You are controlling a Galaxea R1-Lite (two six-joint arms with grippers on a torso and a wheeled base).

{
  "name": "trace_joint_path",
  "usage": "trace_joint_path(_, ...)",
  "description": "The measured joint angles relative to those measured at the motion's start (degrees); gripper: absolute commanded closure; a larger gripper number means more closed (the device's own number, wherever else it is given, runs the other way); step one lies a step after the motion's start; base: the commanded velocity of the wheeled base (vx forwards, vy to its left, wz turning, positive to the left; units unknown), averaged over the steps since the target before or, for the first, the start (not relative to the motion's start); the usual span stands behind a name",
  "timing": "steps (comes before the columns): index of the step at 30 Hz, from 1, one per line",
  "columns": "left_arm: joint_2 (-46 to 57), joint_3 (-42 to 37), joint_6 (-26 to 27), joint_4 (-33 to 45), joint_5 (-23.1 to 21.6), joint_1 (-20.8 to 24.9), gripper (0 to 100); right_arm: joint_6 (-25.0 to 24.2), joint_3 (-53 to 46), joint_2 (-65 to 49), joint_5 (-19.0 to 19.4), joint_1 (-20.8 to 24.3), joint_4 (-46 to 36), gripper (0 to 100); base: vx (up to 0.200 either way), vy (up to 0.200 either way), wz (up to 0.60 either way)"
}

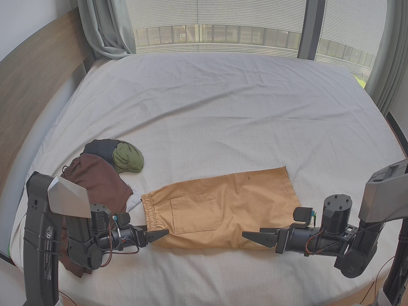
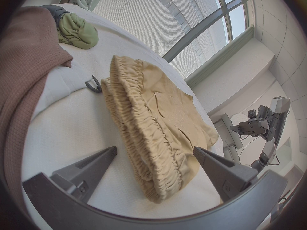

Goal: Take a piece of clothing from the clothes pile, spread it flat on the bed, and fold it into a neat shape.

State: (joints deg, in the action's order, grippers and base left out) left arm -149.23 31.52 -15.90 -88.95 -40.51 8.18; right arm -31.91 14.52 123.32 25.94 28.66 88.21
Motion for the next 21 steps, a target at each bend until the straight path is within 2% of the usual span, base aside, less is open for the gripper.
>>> trace_joint_path(10,-0.63,0.91,0.11,0.05,0.52,2.78,0,0.01,0.04,0.17,0.02,0.00,0.02,0,0.000,0.000,0.00)
trace_joint_path(21,-0.74,0.78,0.44,0.00,1.34,2.73,0,0.06,0.17,1.21,0.05,-0.02,0.09,0,0.000,0.000,0.00)
